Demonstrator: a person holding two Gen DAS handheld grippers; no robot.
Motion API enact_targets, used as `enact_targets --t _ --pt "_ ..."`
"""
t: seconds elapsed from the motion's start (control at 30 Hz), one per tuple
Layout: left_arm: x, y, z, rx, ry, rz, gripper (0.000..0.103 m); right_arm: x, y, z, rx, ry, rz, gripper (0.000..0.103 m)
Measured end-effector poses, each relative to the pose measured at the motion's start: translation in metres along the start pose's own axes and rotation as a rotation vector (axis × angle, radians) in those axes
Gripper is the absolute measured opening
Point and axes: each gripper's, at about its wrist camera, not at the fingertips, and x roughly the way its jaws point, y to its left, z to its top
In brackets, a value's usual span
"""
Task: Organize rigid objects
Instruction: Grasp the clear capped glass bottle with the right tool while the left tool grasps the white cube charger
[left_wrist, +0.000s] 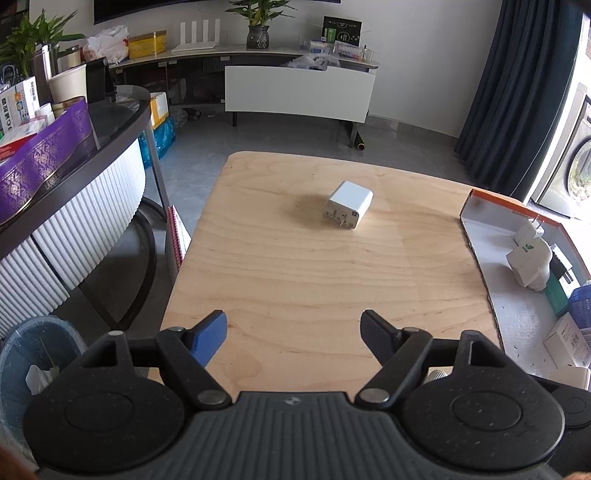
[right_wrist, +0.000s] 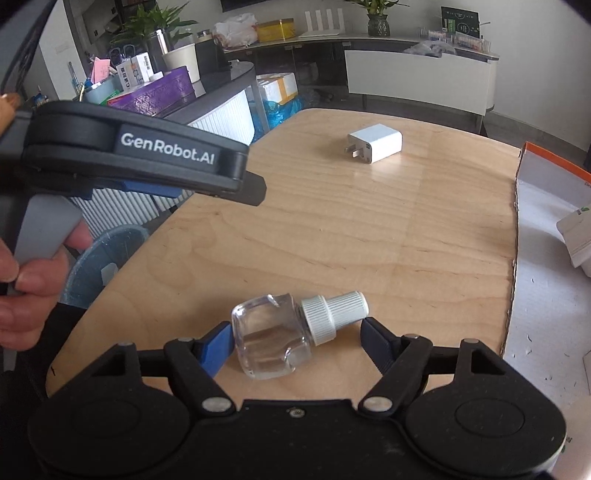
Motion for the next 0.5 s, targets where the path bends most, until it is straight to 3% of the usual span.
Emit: enact_targets --t 0.03,0.2,0.5 --pt "0.003 -0.001 0.002 0.006 -0.001 -0.008 0.081 -0.001 -0.001 -0.001 0.002 -0.01 0.005 0.069" --pt "0.023 -0.009 0.017 0.038 -0.028 -0.041 0.084 -0.006 -0.011 -0.003 0.047 -0.032 -0.03 0.068" --pt "0.094 -0.038 0.062 0.209 -0.08 -0.038 0.083 -0.019 -0.022 -0.014 0.101 -0.038 -0.03 0.068"
